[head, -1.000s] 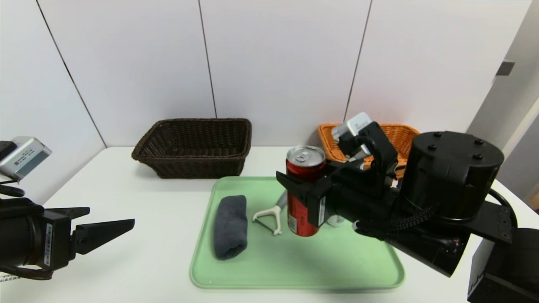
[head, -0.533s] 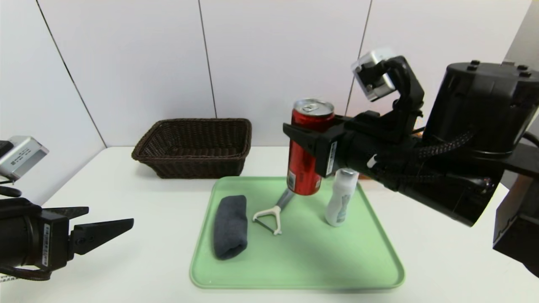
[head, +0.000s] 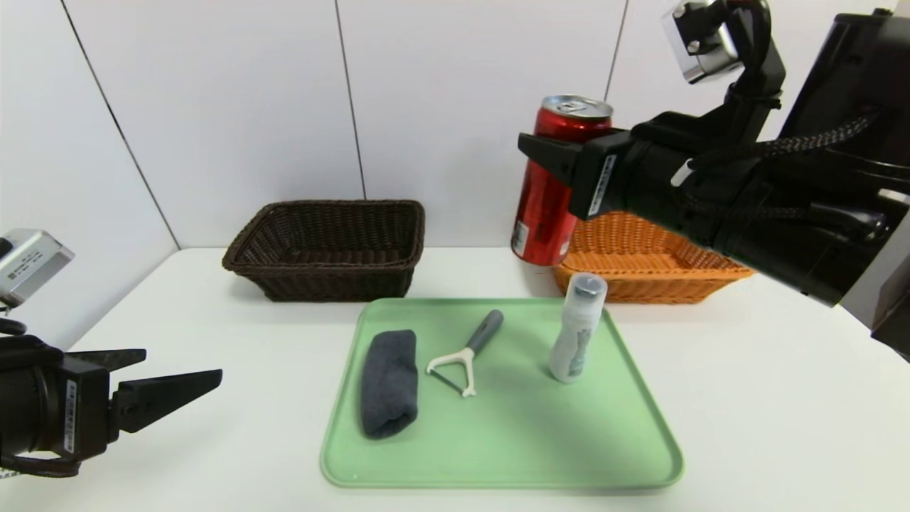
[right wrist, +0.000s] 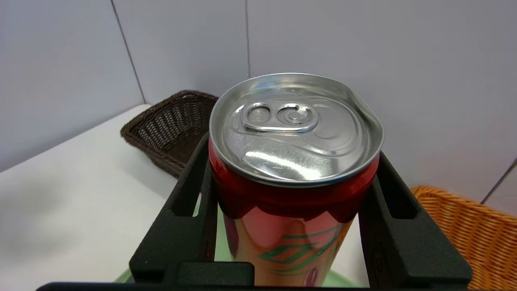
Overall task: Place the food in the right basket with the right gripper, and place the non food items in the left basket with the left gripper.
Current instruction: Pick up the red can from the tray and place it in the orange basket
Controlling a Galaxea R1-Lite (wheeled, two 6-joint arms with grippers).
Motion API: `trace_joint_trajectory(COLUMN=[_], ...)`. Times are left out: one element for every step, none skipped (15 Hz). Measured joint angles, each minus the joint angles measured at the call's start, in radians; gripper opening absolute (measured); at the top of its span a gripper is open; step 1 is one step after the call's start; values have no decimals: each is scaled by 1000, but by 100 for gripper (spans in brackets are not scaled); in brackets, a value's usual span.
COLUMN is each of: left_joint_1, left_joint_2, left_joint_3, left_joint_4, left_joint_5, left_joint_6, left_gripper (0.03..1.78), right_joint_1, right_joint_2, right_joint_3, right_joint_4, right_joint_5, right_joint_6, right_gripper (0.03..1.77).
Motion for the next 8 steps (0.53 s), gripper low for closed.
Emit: trace_joint_trajectory(left_joint_1=[0, 0, 0, -1, -1, -1, -1, -1], left_joint_2=[-1, -1, -1, -1, -2, -1, -1, -1], left_joint_3=[0, 0, 0, 0, 0, -1, -2, -3], left_joint_4=[0, -1, -1, -3, -4, -4, -4, -4], left_joint_5=[0, 0, -1, -2, -3, -3, -3, -3], left_joint_6=[0, 0, 1, 0, 1, 1, 1, 1], left_gripper=[169, 169, 169, 169, 169, 169, 169, 169], right_joint_1=[-22, -48, -76, -107, -140, -179, -215, -252], right_joint_2=[0, 1, 2, 4, 5, 9, 15, 25], right_joint_3=[-15, -31, -44, -55, -62, -70, -75, -81], right_joint_4=[12, 16, 17, 19, 19, 23, 26, 25], right_joint_5=[0, 0, 0, 3, 8, 11, 12, 12], right_joint_6=[0, 0, 0, -1, -1, -1, 0, 2], right_gripper=[94, 94, 94, 94, 94, 94, 94, 94])
